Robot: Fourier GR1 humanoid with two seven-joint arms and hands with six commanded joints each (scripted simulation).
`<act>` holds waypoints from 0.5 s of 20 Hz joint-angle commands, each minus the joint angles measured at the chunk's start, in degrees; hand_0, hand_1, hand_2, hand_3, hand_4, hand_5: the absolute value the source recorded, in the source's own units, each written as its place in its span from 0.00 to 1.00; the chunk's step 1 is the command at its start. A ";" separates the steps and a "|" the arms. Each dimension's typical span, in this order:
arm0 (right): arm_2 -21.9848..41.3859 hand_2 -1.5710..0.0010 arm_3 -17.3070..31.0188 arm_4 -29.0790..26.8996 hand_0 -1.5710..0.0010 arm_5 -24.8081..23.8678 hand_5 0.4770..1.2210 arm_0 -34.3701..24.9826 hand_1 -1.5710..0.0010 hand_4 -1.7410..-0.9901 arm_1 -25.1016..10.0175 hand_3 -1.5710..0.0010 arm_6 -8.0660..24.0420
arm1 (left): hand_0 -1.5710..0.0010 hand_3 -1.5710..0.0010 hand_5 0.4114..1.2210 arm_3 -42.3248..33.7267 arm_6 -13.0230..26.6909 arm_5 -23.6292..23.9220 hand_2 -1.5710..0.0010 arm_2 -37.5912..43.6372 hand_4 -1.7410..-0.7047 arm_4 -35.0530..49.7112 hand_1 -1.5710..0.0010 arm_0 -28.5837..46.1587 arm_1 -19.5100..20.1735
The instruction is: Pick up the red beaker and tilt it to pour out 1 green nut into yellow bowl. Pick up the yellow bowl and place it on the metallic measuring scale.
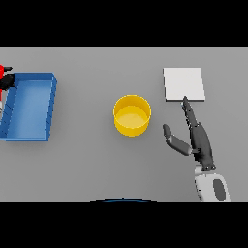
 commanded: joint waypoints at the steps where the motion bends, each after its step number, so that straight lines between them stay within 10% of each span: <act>1: 0.04 1.00 0.34 -0.08 1.00 0.13 0.28 -0.48 1.00 0.76 0.13 1.00 0.85 | 0.00 0.12 0.82 -1.43 1.00 0.57 0.00 -0.99 0.00 0.41 0.00 0.80 0.12; 4: 0.21 1.00 0.54 0.43 1.00 -0.52 0.27 -1.25 1.00 0.77 0.58 1.00 1.29 | 0.00 0.10 0.59 -6.95 3.46 -2.44 0.00 -3.22 0.08 3.75 0.00 2.80 3.28; 6: -0.12 1.00 -0.33 0.42 1.00 -0.74 0.26 -0.77 1.00 0.77 0.08 1.00 1.33 | 0.00 0.21 0.45 -10.41 1.03 -6.22 0.05 -4.55 0.41 4.48 0.02 3.96 5.75; 10: 0.31 1.00 -0.52 0.08 1.00 -0.08 0.26 0.07 1.00 0.78 0.14 1.00 0.73 | 0.49 0.64 0.33 -13.71 -3.39 -14.40 0.57 -4.33 0.84 7.77 0.55 6.15 8.13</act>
